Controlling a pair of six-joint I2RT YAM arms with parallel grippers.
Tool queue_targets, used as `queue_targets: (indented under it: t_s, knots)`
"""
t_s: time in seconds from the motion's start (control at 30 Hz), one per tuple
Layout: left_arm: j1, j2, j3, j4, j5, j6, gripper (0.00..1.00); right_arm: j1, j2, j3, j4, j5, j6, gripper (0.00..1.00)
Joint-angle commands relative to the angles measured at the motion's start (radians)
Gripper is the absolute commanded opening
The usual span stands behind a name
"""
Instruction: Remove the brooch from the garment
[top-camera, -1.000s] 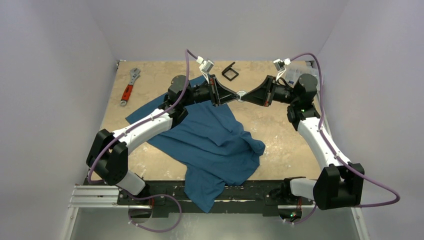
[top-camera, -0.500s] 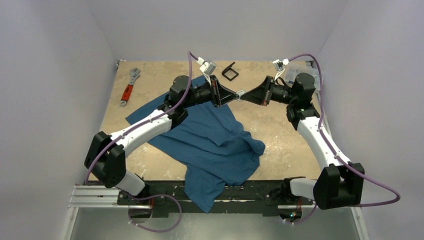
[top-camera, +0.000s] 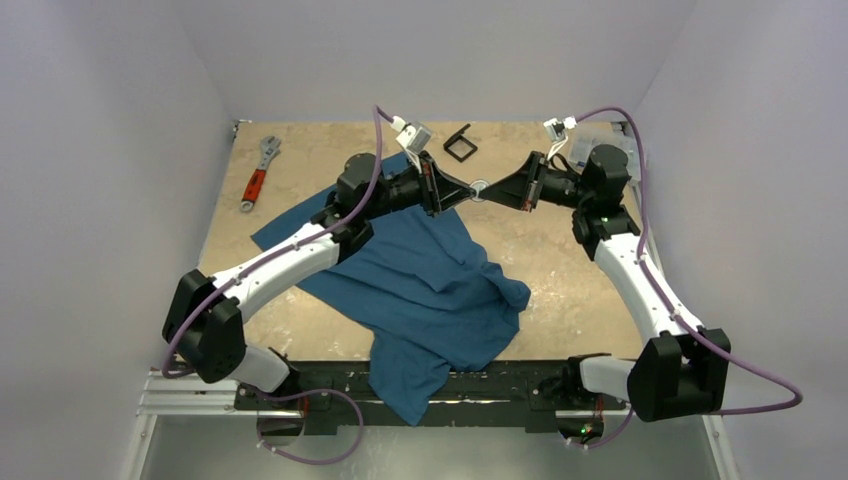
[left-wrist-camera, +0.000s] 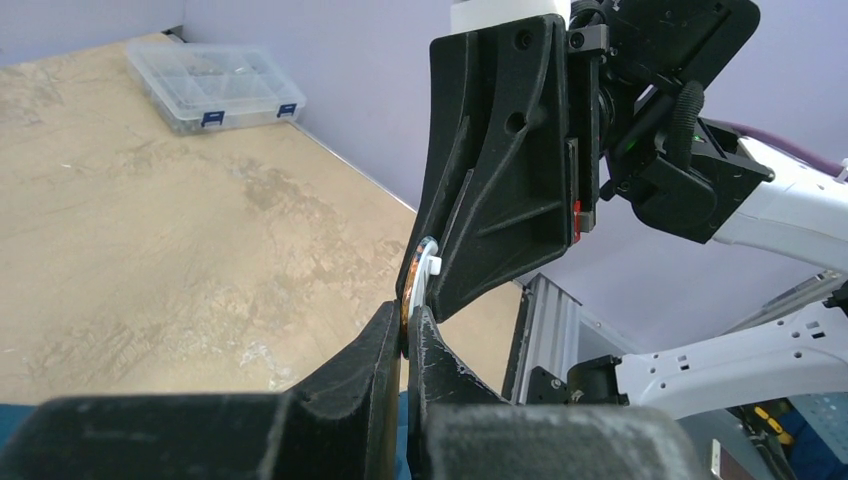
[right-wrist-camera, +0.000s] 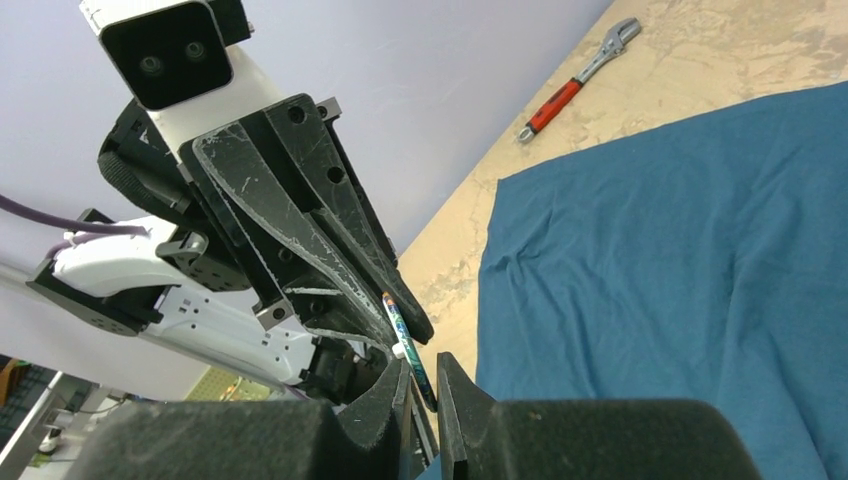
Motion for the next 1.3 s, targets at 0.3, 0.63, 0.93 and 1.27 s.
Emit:
queue_targets:
  t_s: [0.3, 0.63, 0.93, 1.27]
  knots:
    - [-0.092, -0.129, 0.005, -0.103, -0.161, 0.284, 0.0, -0.01, 0.006, 0.063, -0.06, 0.174, 0.008, 0.16]
    - [-0.122, -0.121, 0.046, -0.177, -0.267, 0.315, 0.0, -0.01, -0.002, 0.06, -0.05, 0.175, -0.001, 0.2]
    - [0.034, -0.061, 0.014, 0.005, -0.043, -0.124, 0.0, -0.018, -0.062, 0.075, -0.177, 0.13, -0.166, 0.42]
    - [0.035, -0.009, 0.038, 0.127, 0.043, -0.22, 0.0, -0.006, -0.062, 0.081, 0.028, 0.06, -0.062, 0.7]
